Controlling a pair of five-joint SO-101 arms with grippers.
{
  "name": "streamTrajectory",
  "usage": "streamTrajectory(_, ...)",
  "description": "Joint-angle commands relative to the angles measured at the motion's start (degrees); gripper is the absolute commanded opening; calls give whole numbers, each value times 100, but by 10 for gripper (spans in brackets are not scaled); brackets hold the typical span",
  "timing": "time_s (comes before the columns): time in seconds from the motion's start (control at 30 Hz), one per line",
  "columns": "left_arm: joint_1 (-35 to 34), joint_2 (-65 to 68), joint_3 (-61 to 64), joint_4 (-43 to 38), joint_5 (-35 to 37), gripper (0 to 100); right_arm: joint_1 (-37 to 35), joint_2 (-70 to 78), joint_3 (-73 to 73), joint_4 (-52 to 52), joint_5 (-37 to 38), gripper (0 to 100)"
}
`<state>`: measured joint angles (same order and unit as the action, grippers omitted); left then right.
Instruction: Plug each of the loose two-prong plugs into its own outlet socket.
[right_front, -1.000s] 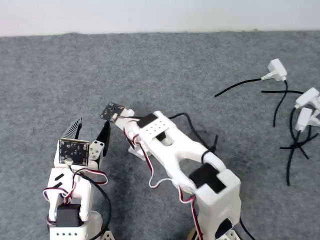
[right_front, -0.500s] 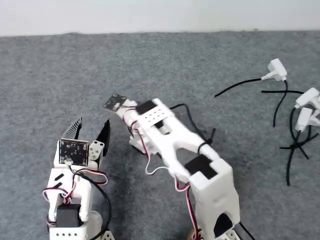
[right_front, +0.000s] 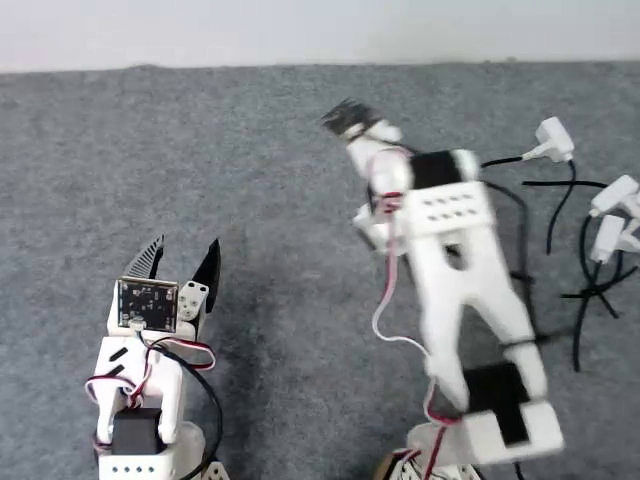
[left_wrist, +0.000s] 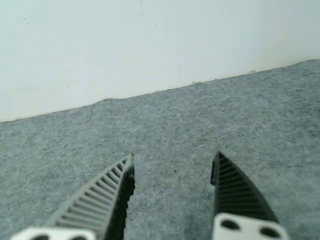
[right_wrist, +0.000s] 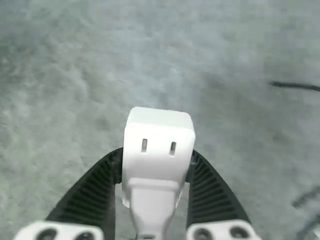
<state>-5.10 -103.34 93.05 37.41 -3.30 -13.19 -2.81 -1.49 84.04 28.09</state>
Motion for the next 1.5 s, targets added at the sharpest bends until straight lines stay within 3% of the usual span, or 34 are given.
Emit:
streamTrajectory(0.0,35,-97,-40,-158,-62,243,611,-822,-123,127,149,10)
streamTrajectory(0.17,35,-97,66,-290,-185,243,1771,-971,-123,-409,202,10)
streamTrajectory(0.4,44,-97,110,-325,-211,243,3240,488,431,-3090,607,10)
streamTrajectory(0.53,44,-97,110,-325,-211,243,3723,1692,299,-4558,677,10)
streamTrajectory(0.7,44,-97,110,-325,-211,243,3978,3002,-457,-5253,686,13)
streamTrajectory(0.9,44,-97,119,-334,-211,243,3987,3837,-1468,-4664,686,61)
streamTrajectory(1.1,44,-97,119,-360,-211,243,3741,3846,-2171,-3292,686,363)
streamTrajectory(1.17,44,-97,119,-360,-211,243,3653,3837,-2382,-2897,677,416)
streamTrajectory(1.33,88,-97,110,-360,-211,243,3477,3820,-3218,-1666,615,419)
streamTrajectory(1.47,88,-97,-189,-334,-211,245,3213,3442,-3877,-470,141,419)
